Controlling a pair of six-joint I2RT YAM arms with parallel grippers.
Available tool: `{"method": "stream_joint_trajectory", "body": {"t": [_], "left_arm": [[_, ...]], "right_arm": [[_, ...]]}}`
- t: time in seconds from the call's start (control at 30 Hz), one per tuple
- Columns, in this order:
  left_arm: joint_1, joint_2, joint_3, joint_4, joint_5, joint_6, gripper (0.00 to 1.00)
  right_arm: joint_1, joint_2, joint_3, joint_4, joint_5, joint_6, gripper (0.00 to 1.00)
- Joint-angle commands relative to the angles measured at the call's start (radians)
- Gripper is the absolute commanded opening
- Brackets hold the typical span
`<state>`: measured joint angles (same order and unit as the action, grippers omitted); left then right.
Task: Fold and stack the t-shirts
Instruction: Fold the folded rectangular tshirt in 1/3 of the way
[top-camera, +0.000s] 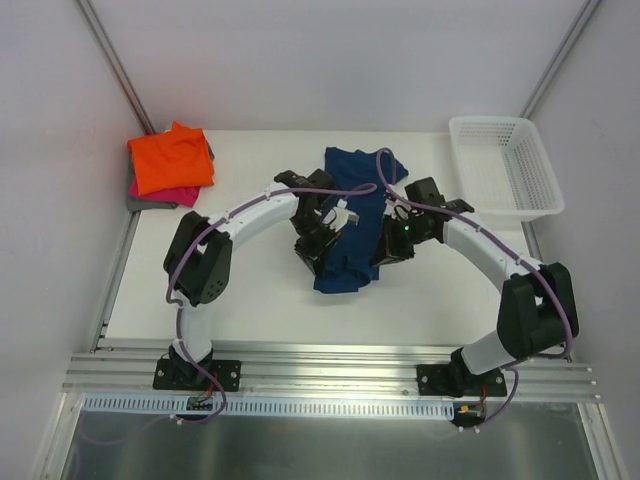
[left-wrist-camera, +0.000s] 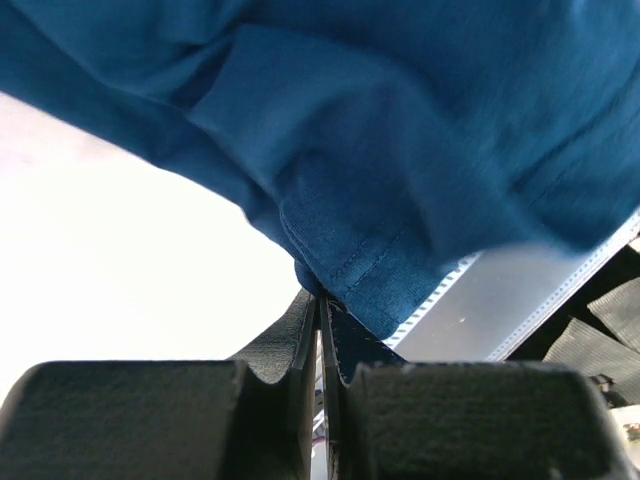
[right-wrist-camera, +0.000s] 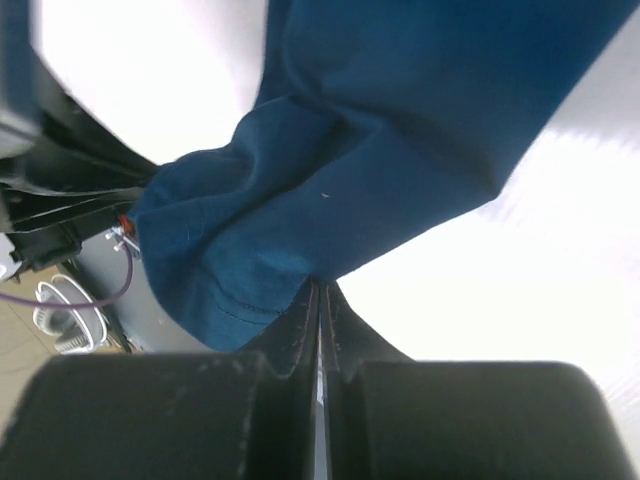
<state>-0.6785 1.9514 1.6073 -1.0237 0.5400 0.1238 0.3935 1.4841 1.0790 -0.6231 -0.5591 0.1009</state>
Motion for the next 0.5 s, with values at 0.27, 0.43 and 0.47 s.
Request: {"method": "stream_joint_trajectory", "body": {"t": [0.27, 0.43, 0.47], "left_arm": [[0.14, 0.135, 0.236, 0.0, -0.109, 0.022, 0.0], [0.152, 0.179, 0.298, 0.008, -0.153, 0.033, 0.0], [0.152, 0.185, 0.305, 0.01, -0.159, 0.036, 0.0]], "right_arm": [[-0.088, 0.146, 0.186, 0.083, 0.093, -0.064, 0.0], [-0.122, 0.203, 0.263, 0.1, 0.111, -0.079, 0.0], [-0.125, 0.215, 0.271, 0.102, 0.113, -0.081, 0.01]]}}
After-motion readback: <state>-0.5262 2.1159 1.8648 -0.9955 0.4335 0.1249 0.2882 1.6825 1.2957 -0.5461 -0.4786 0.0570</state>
